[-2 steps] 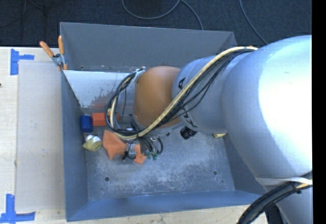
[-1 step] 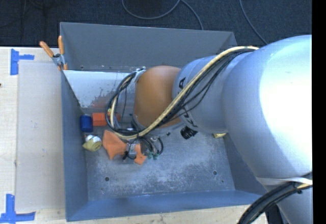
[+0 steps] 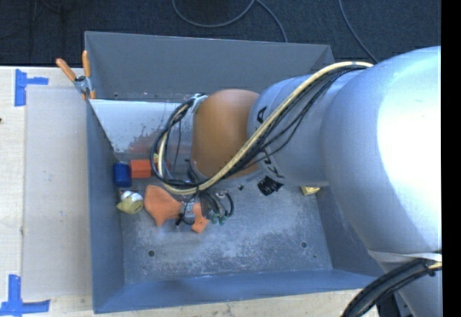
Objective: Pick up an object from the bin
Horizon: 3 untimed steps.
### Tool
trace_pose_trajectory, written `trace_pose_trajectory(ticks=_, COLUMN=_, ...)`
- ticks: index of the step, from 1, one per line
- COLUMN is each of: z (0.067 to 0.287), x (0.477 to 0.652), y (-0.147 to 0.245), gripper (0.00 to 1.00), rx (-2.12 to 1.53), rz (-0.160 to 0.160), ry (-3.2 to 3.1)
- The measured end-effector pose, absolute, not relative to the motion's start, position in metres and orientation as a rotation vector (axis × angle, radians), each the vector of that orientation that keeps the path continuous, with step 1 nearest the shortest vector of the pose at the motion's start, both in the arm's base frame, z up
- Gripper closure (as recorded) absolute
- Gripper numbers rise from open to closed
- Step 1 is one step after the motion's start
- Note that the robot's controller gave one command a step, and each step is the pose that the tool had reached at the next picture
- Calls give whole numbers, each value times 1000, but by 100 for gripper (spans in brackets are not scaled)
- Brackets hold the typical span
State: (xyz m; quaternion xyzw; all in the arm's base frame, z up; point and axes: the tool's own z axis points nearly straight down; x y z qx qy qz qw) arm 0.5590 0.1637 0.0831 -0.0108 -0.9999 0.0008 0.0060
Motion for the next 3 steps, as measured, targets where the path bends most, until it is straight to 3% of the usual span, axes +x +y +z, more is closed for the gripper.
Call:
trace_pose_trajectory(ticks=2, z=137, x=561, y=164, gripper=100, rx=-35, rz=-1, ry=-3137)
trace_pose_trajectory(ticks=3, z=147, x=562, y=164, gripper=100, rx=-35, rz=-3, ry=-3140)
